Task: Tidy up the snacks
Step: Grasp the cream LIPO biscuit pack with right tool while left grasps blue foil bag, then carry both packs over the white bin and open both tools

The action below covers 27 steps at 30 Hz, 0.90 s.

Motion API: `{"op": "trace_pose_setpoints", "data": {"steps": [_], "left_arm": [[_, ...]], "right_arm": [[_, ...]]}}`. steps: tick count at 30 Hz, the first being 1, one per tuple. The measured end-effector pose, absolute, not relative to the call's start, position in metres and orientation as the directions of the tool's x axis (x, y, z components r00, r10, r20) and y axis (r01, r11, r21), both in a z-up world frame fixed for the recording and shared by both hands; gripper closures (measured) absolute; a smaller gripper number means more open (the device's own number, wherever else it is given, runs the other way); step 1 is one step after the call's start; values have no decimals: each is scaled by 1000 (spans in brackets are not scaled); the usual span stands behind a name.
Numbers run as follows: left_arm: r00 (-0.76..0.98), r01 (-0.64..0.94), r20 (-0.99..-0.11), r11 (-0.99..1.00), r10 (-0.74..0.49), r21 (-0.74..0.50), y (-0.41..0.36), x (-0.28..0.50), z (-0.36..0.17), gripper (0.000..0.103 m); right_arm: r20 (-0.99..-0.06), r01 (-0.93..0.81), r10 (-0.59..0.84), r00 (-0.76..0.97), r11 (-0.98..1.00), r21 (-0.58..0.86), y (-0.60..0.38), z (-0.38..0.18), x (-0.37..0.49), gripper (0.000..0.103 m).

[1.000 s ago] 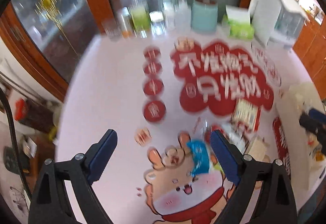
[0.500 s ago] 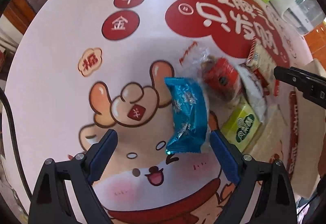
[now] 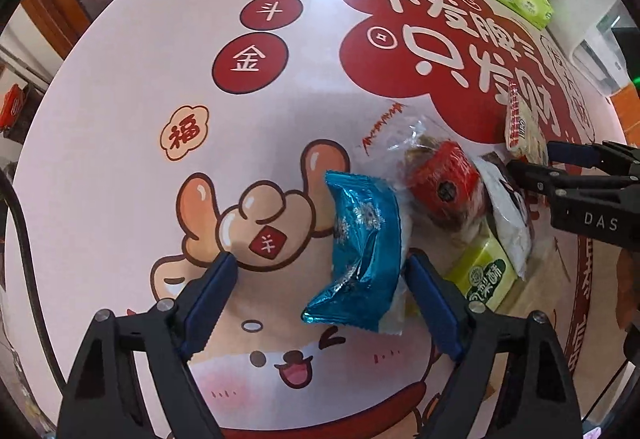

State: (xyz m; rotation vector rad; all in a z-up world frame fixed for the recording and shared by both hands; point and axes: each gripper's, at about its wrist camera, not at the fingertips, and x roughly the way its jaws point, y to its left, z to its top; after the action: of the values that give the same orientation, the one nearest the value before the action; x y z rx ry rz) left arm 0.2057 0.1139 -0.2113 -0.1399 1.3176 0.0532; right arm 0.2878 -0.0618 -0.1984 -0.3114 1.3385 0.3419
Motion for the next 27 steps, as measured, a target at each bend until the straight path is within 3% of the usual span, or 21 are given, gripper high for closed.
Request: {"op": "trace_pose_setpoints", "data": {"steps": [3,6,8,10,14,19,27], "left_arm": [[257,-120,-966,991,-32,-65,115,208,-210,24],[272,-102,-962,993,-24,-54,115,210,-206,44],[272,-91,-962,995,-24,-50,115,212,-205,55],[279,-90,-959,993,-51,-79,116,213,-203,62],[307,-65,-947,991,-92,-117,118,213,-201,81],[348,-67,-931,987,-114,-146,124,206,-193,83],[407,-70,-907,986,-107,-148,132,176,-166,84]], "right_arm": [[-977,-428,77,197,904,-15,-60,-200,290,27],[-977,-433,90,192,902,-2,-58,-203,297,28],[-977,-438,91,193,899,-3,-56,-203,298,31],[-975,-442,97,201,897,-2,-55,-201,297,50],[-973,-417,104,206,909,9,-56,-196,292,53],[-965,-387,141,219,921,47,-61,-181,281,78],[-941,-331,201,271,938,105,-86,-150,248,83]]}}
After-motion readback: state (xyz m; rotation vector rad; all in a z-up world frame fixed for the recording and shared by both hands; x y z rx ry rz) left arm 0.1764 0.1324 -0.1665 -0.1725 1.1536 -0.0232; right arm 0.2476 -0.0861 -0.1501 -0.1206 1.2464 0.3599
